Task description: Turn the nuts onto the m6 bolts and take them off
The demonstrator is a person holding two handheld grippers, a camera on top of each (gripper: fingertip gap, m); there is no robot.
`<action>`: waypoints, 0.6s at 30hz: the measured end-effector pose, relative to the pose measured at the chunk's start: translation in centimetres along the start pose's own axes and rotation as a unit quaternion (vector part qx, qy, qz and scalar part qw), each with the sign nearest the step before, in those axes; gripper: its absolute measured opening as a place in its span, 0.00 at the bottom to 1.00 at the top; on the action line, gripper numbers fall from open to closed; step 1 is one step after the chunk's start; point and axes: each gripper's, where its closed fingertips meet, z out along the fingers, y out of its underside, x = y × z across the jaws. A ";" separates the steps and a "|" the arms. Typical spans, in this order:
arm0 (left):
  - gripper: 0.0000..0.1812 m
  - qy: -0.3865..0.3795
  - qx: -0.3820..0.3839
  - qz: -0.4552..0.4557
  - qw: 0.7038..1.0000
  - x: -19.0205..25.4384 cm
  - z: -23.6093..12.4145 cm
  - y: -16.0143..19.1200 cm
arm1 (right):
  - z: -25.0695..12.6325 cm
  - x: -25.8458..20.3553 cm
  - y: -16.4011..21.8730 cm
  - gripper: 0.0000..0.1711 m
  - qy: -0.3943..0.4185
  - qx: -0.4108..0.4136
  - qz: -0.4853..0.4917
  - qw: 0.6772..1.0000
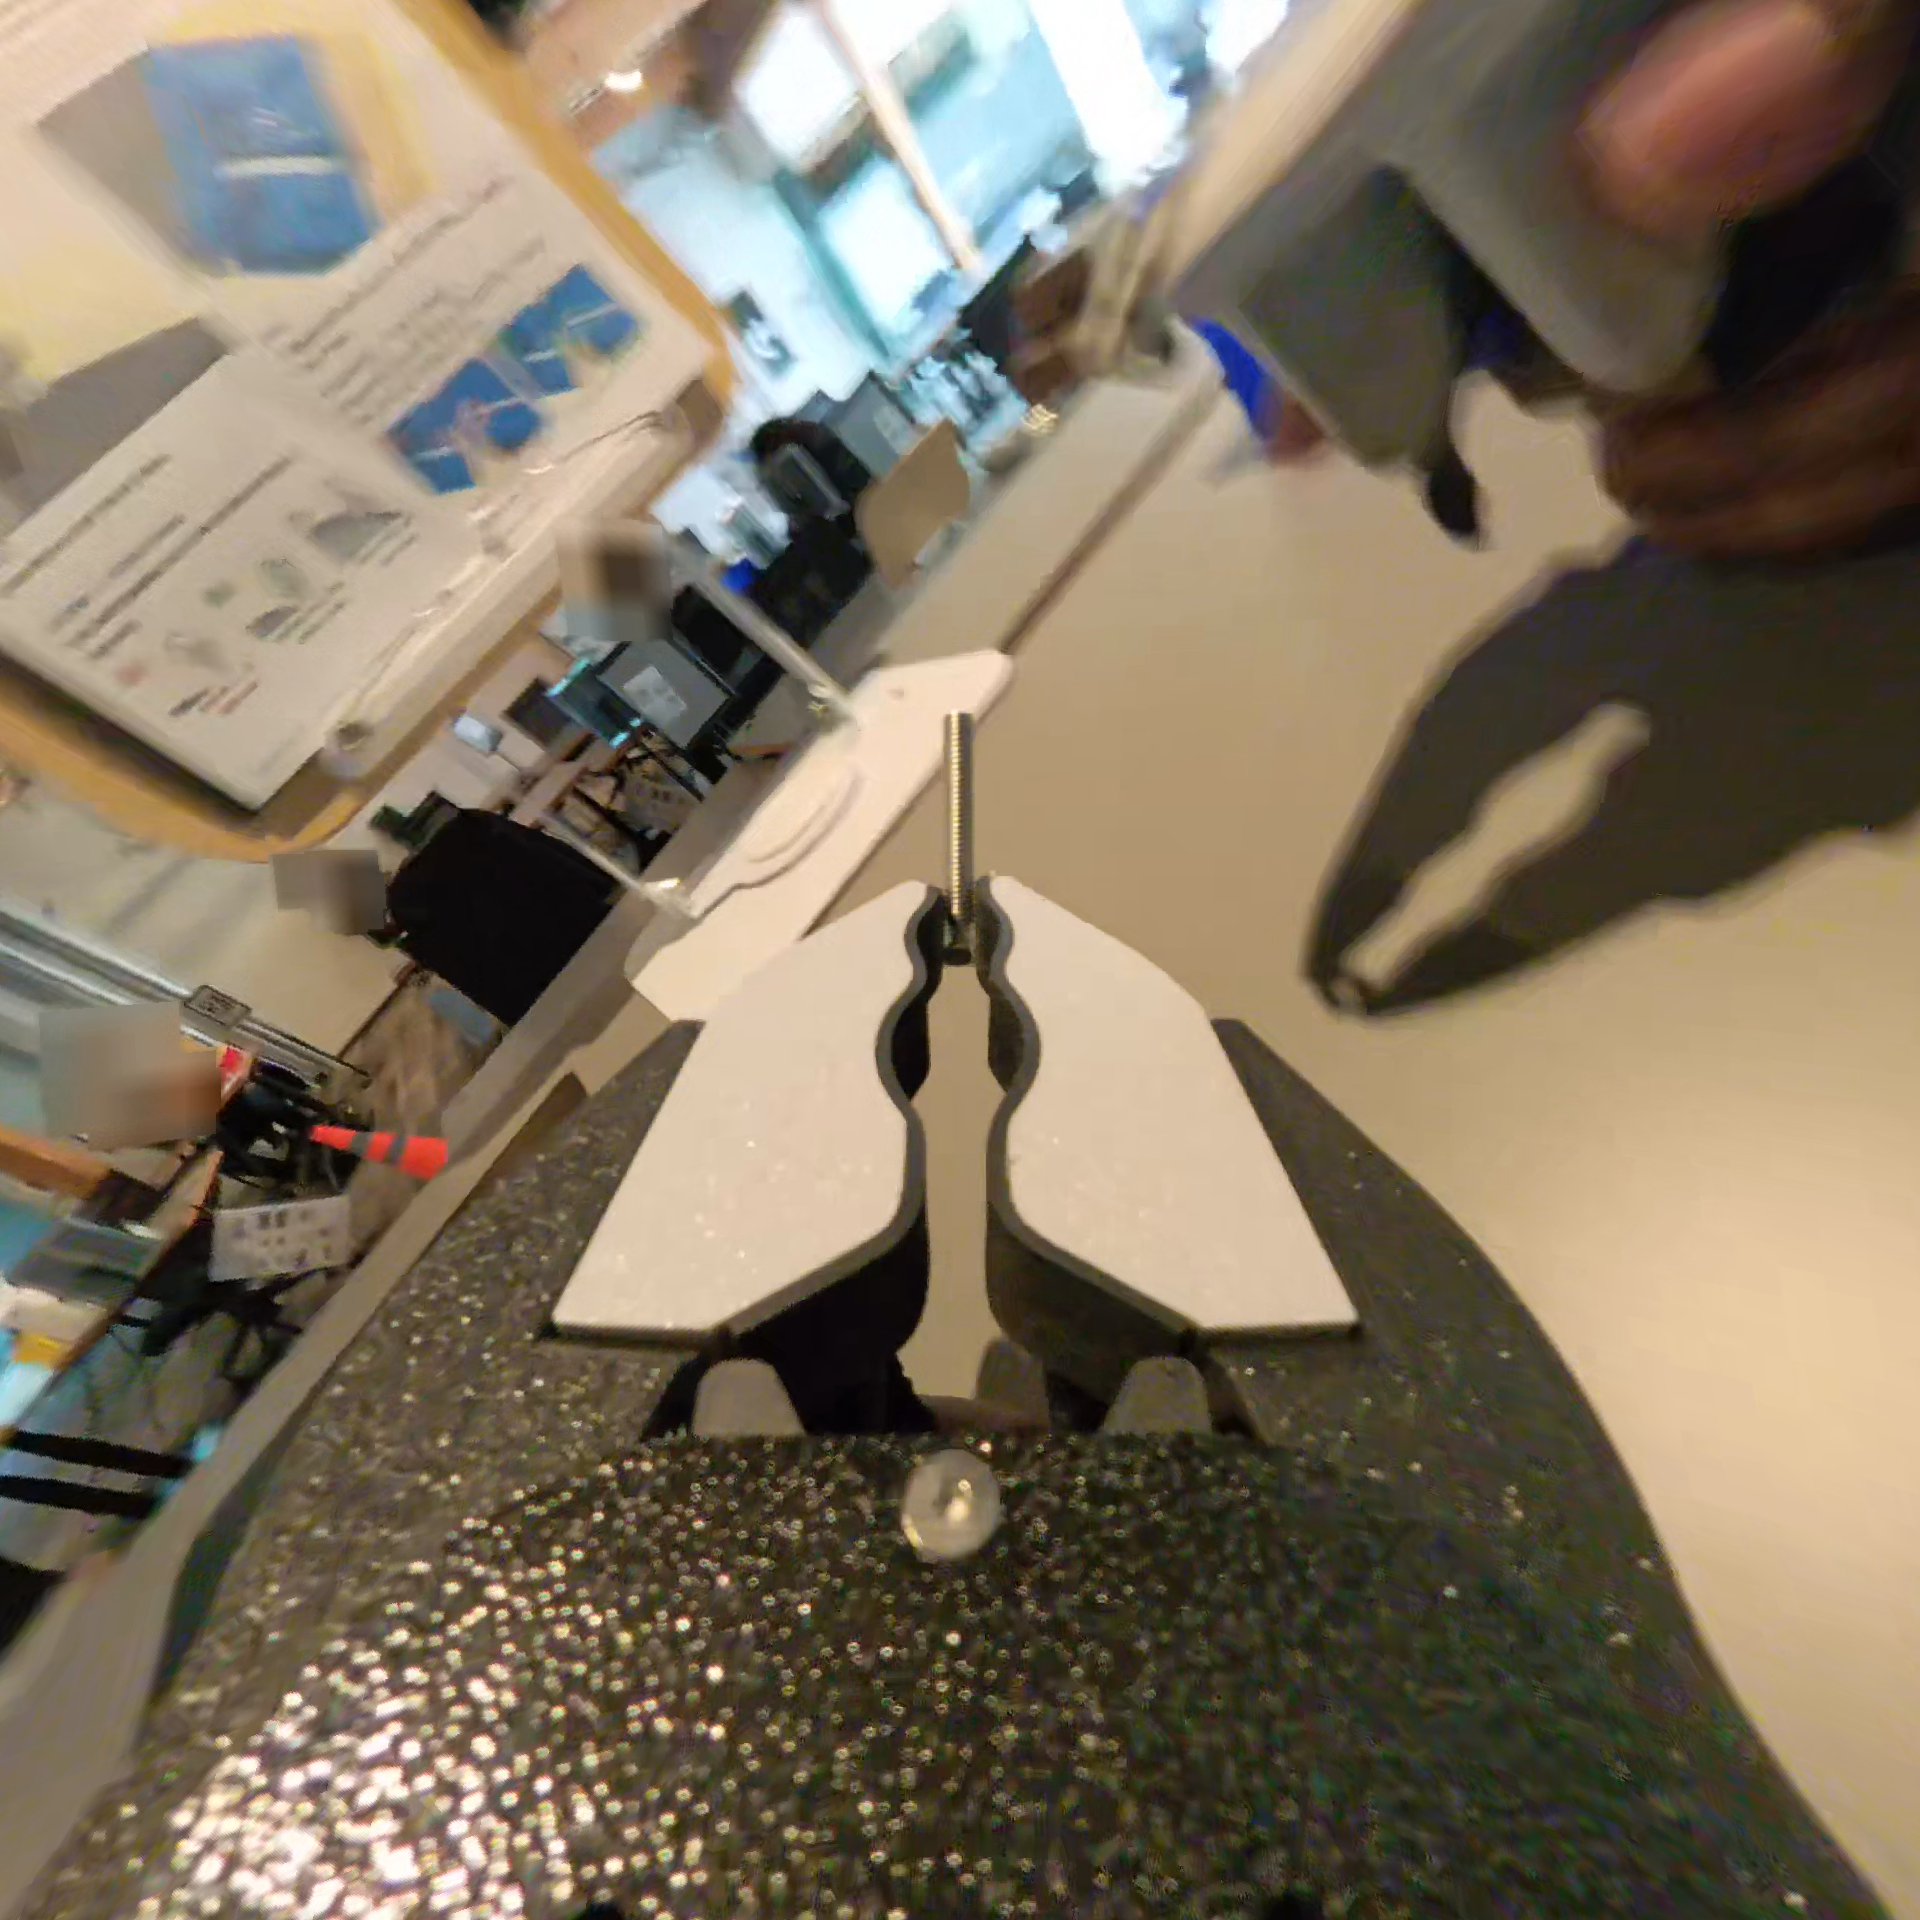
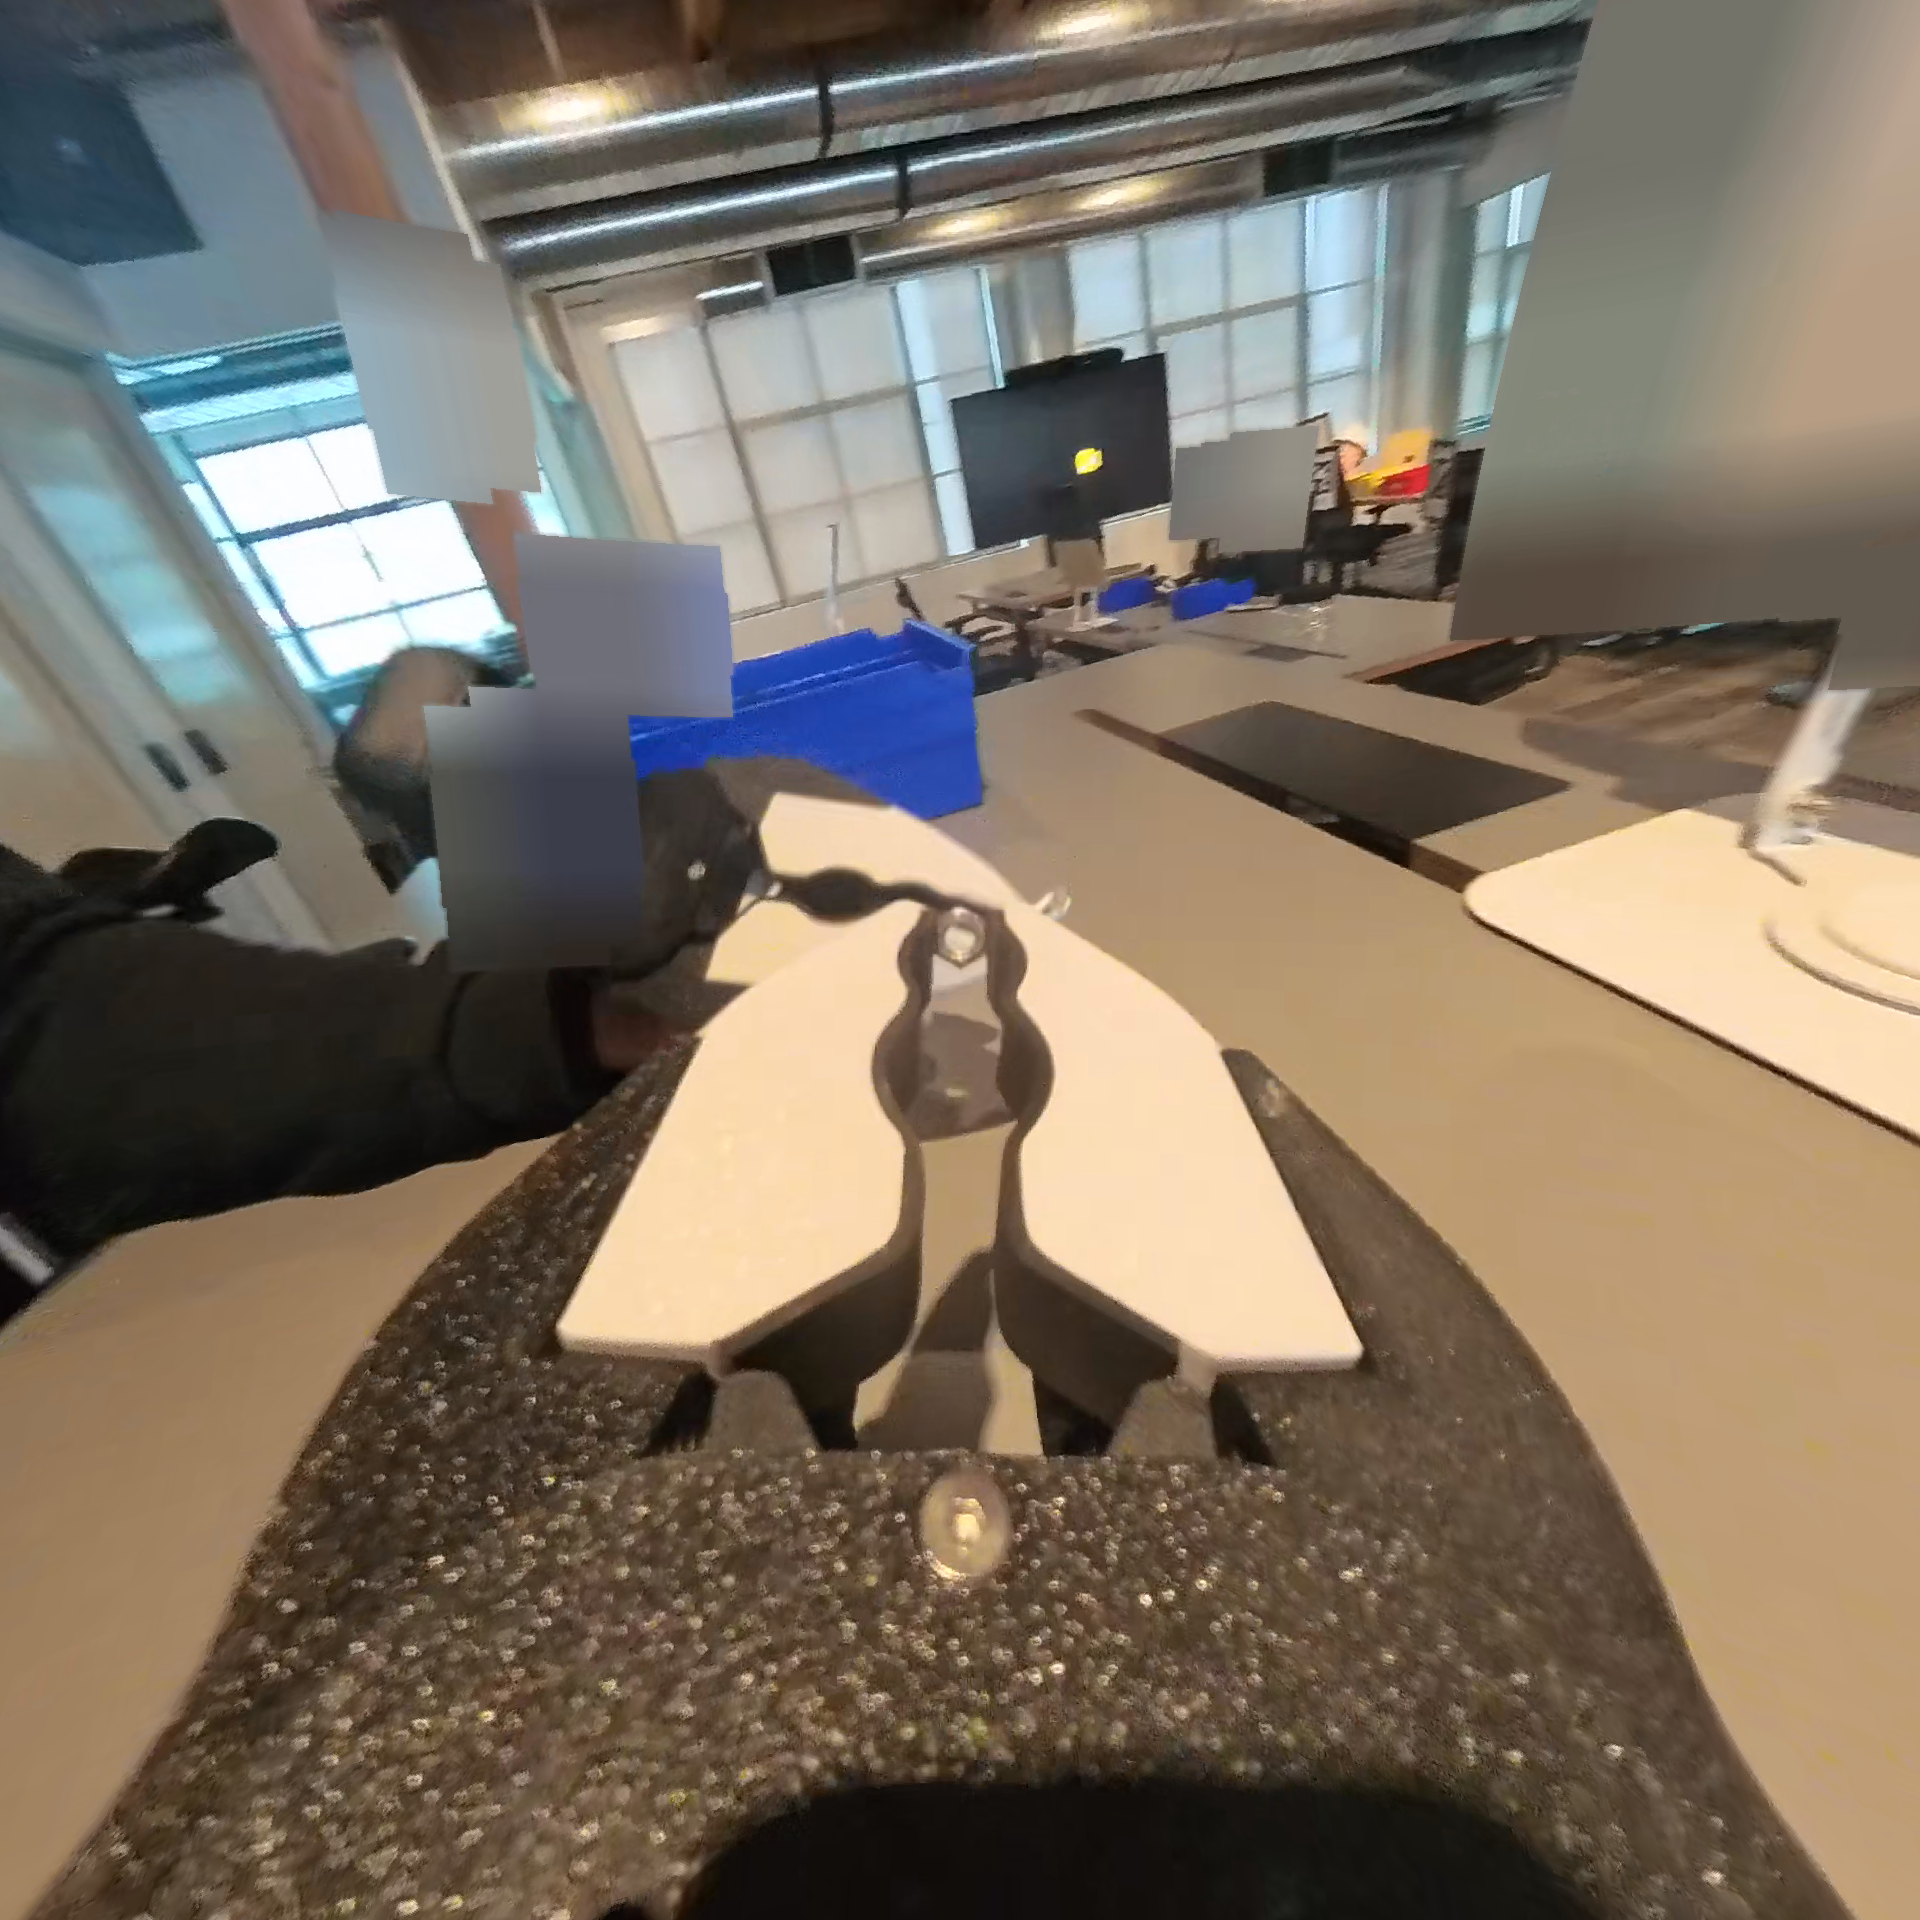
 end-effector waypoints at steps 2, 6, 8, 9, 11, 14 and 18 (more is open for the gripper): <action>0.03 0.009 -0.010 0.056 0.998 0.7 0.0 -0.8 | -0.6 0.7 0.0 0.05 0.016 0.003 -0.003 1.000; 0.03 0.056 -0.003 0.048 0.997 2.4 -0.3 -0.1 | -0.5 1.1 -0.1 0.05 0.007 0.015 0.014 1.000; 0.03 0.060 0.002 0.028 0.998 2.0 -0.4 0.0 | -0.1 0.9 0.2 0.05 -0.008 0.010 0.018 1.000; 0.03 0.056 0.007 0.019 0.998 1.7 -0.4 -0.1 | 0.2 0.7 0.3 0.05 -0.014 0.006 0.019 1.000; 0.03 0.058 0.015 0.011 0.998 1.6 -0.6 -0.3 | 0.6 0.5 0.6 0.05 -0.021 -0.002 0.017 1.000; 0.03 0.066 0.030 0.008 0.997 1.9 -1.0 -0.7 | 0.9 0.0 0.9 0.05 -0.027 -0.012 0.008 1.000; 0.03 0.085 0.051 0.005 0.995 2.7 -1.2 -1.6 | 1.1 -0.5 1.2 0.05 -0.032 -0.019 -0.006 0.999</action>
